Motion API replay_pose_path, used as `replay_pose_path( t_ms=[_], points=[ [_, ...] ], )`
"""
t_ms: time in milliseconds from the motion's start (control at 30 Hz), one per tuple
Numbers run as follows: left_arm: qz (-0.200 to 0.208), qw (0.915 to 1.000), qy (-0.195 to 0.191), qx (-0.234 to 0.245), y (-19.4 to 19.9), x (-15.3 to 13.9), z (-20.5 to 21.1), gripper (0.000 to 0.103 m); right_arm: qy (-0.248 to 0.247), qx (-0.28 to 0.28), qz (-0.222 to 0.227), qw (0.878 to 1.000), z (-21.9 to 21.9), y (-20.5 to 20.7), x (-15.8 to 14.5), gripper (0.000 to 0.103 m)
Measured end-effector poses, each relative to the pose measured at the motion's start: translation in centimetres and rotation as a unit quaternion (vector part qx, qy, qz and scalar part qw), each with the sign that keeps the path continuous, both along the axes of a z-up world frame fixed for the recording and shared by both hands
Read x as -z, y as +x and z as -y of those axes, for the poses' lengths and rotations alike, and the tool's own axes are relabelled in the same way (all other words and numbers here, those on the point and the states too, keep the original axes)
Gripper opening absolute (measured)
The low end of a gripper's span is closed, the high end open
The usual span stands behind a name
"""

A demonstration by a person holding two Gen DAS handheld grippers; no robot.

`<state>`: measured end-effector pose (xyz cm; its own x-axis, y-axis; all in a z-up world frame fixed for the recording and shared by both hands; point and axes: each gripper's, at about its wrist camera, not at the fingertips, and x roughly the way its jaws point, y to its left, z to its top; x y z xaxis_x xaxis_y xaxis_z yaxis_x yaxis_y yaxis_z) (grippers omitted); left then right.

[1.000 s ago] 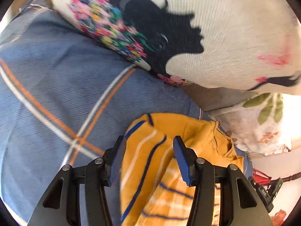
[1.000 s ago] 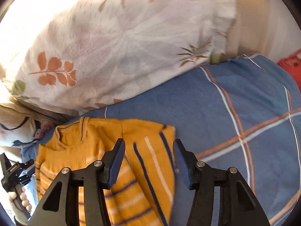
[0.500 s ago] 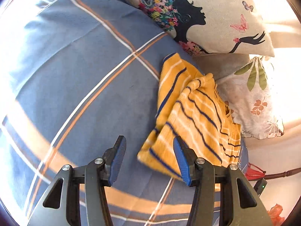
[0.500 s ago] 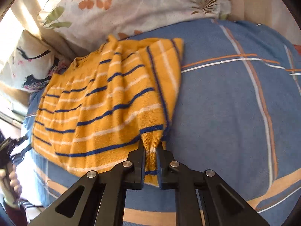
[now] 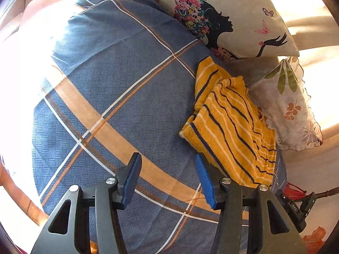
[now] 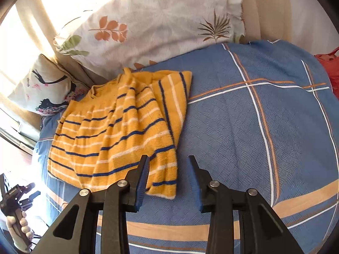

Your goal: Fold small clothes

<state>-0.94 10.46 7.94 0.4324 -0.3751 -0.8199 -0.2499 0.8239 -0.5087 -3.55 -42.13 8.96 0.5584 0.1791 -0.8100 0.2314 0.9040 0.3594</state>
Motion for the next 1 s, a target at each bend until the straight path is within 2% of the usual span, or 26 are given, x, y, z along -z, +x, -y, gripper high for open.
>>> replay_pose_path(
  t_ms=[167,333,400,533,633,700,733,767,800,867,1000],
  points=[
    [0.001,0.9993,-0.022,0.029,2.8,1.1,0.6,0.052,0.012,-0.056,0.002,0.998,-4.9,2.1,-1.8,0.042],
    [0.010,0.9967,-0.031,0.074,6.3,1.4,1.4,0.052,0.017,-0.133,-0.020,0.991,-13.4,8.2,-2.5,0.048],
    [0.009,0.9953,-0.035,0.089,7.6,1.9,1.6,0.052,0.017,-0.162,-0.027,0.986,-17.0,10.9,-2.5,0.053],
    [0.000,0.9916,-0.047,0.120,9.6,3.3,2.5,0.052,0.024,-0.198,-0.054,0.978,-23.6,17.3,-1.3,0.054],
    [-0.004,0.9886,-0.068,0.135,10.4,4.5,3.3,0.052,0.032,-0.203,-0.083,0.975,-27.4,21.3,0.3,0.055],
    [-0.006,0.9868,-0.092,0.133,10.5,5.2,3.6,0.048,0.023,-0.207,-0.105,0.972,-29.6,23.2,1.4,0.064],
    [-0.003,0.9856,-0.104,0.133,10.5,5.4,3.7,0.040,0.013,-0.208,-0.114,0.971,-30.7,23.9,1.8,0.065],
    [-0.011,0.9827,-0.120,0.141,10.6,5.7,4.0,0.020,0.004,-0.211,-0.121,0.970,-31.7,24.4,2.2,0.068],
    [-0.017,0.9806,-0.133,0.143,10.5,6.0,4.1,0.015,-0.004,-0.217,-0.126,0.968,-32.6,24.7,2.5,0.072],
    [-0.018,0.9796,-0.148,0.135,10.3,6.4,4.0,0.015,-0.031,-0.232,-0.136,0.963,-34.6,25.3,2.9,0.073],
    [-0.023,0.9769,-0.174,0.122,9.9,6.6,3.4,0.015,-0.093,-0.256,-0.154,0.950,-37.9,26.0,3.9,0.085]
  ],
)
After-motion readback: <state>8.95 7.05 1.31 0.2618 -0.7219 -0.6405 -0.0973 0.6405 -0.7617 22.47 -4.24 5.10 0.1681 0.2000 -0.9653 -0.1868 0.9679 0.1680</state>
